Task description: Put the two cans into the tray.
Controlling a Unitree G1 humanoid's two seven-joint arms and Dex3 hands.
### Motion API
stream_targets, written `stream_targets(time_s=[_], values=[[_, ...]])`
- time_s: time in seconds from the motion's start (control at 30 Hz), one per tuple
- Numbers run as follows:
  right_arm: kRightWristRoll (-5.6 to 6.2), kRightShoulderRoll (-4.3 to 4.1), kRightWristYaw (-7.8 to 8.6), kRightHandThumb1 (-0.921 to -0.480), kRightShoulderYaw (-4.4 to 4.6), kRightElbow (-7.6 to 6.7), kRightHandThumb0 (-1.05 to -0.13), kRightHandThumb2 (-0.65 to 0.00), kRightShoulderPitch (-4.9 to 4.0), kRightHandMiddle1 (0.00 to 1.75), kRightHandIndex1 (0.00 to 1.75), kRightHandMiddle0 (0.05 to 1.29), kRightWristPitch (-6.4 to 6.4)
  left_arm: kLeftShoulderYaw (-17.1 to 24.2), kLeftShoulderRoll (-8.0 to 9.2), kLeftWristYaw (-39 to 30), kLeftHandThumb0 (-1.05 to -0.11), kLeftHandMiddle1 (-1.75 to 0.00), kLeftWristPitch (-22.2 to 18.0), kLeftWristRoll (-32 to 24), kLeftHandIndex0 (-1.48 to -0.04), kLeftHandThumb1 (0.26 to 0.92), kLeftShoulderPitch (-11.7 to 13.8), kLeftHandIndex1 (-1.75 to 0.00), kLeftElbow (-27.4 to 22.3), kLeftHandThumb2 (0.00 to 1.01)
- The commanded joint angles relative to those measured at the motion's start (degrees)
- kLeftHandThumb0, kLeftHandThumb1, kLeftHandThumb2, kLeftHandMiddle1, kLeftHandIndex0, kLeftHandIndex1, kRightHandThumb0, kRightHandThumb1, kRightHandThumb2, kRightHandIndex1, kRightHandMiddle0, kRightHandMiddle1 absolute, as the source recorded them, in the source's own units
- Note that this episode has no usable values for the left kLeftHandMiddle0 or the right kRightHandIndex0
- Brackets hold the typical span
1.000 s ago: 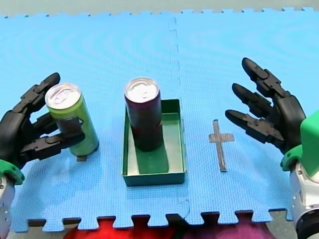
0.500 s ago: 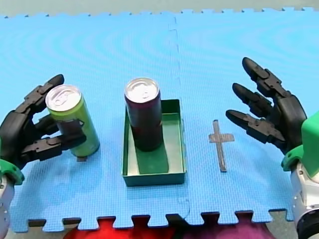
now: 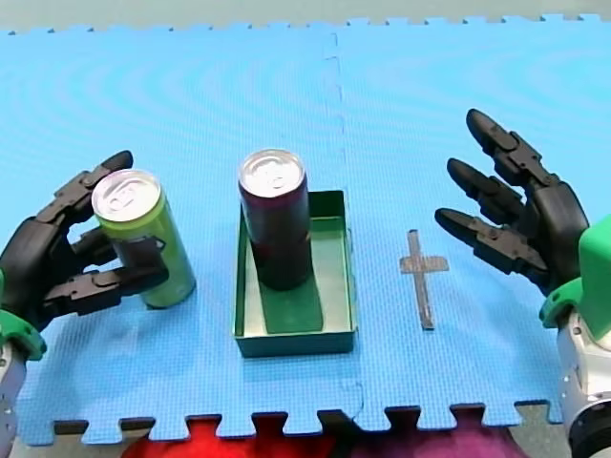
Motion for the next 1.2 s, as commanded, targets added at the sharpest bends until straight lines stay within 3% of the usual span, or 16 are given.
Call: stream_targets(time_s=[0.0, 0.33, 0.93, 1.17], values=[[0.04, -0.37, -0.09, -0.893, -0.10, 0.10, -1.048, -0.008, -0.29, 0.00, 0.00, 0.31, -0.19, -0.06, 0.14, -0.20, -0.989, 0.00, 0.35, -0.14, -0.30, 0.651, 0.36, 0.00, -0.53, 0.00], [-0.19, -0.45, -0.02, -0.901, -0.05, 0.85, -1.048, -0.008, -0.59, 0.00, 0.00, 0.31, -0.68, -0.15, -0.06, -0.10, -0.994, 0.00, 0.71, -0.08, -0.30, 0.649, 0.60, 0.00, -1.28, 0.00], [-0.05, -0.47, 0.72, -0.907, -0.18, 1.25, -1.048, -0.005, -0.32, 0.00, 0.00, 0.31, -1.88, -0.35, -0.11, 0.28, -1.042, 0.00, 0.20, 0.36, -0.30, 0.658, 0.37, 0.00, -0.60, 0.00], [0.00, -0.46, 0.66, -0.907, -0.32, 1.34, -1.048, -0.003, -0.46, 0.00, 0.00, 0.31, -1.81, -0.58, -0.17, 0.92, -1.048, 0.00, -0.05, 0.72, -0.30, 0.662, -0.21, 0.00, 0.50, 0.00]])
